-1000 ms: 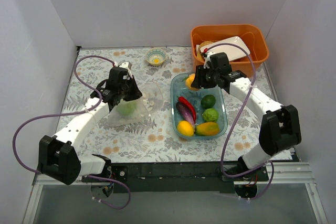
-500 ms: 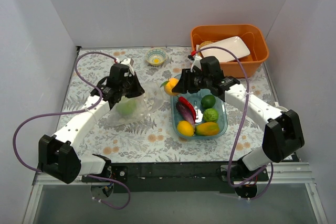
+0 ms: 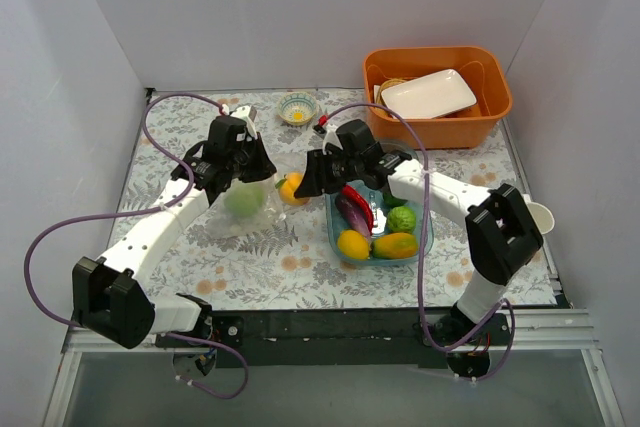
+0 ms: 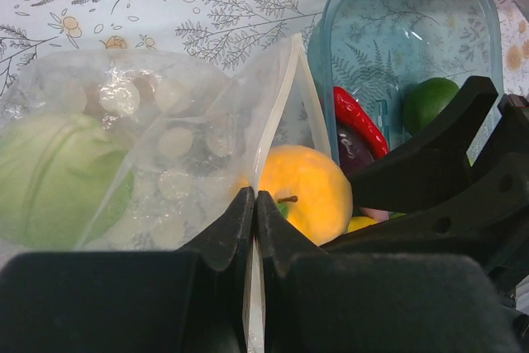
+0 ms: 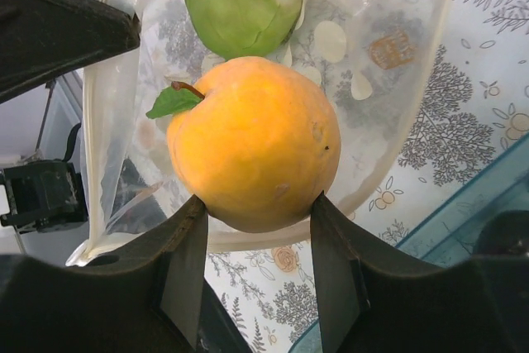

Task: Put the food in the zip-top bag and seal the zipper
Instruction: Place the fake fruit in the zipper food storage bag.

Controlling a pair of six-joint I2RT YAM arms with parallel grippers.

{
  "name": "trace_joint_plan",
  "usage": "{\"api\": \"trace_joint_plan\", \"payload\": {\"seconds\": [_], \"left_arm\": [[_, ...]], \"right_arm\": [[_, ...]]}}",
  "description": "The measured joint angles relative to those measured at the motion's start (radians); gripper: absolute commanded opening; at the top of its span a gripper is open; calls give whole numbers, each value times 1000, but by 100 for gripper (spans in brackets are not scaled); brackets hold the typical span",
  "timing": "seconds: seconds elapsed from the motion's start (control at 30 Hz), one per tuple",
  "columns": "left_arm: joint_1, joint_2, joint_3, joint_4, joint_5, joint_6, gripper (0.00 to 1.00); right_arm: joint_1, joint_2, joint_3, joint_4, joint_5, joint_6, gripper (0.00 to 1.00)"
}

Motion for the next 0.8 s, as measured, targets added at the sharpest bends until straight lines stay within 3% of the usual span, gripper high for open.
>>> {"api": "trace_joint_plan", "payload": {"seconds": [0.1,0.17,0.33,0.47,0.6,0.8], "left_arm": [[0,0,2,-5,0,3,1],[-1,0,3,-9,0,3,1],[0,-3,7,-11,-16,3,2],[-1,-16,8,-11,-29,2,3],[0,-35,8,-11,-46,-3,3],[-1,-58,8,-10,-74,-8,3]], "right_arm": [[15,29,33,-10,-6,-3,18],[25,48,71,-22,-13,-13,34],[40,75,145,-63,-40,-68,54],[46,77,167,-103,-42,-109,66],[48,72,171,-128,-18,-138,75],[48,33,171,-162,40,-159,77]]}}
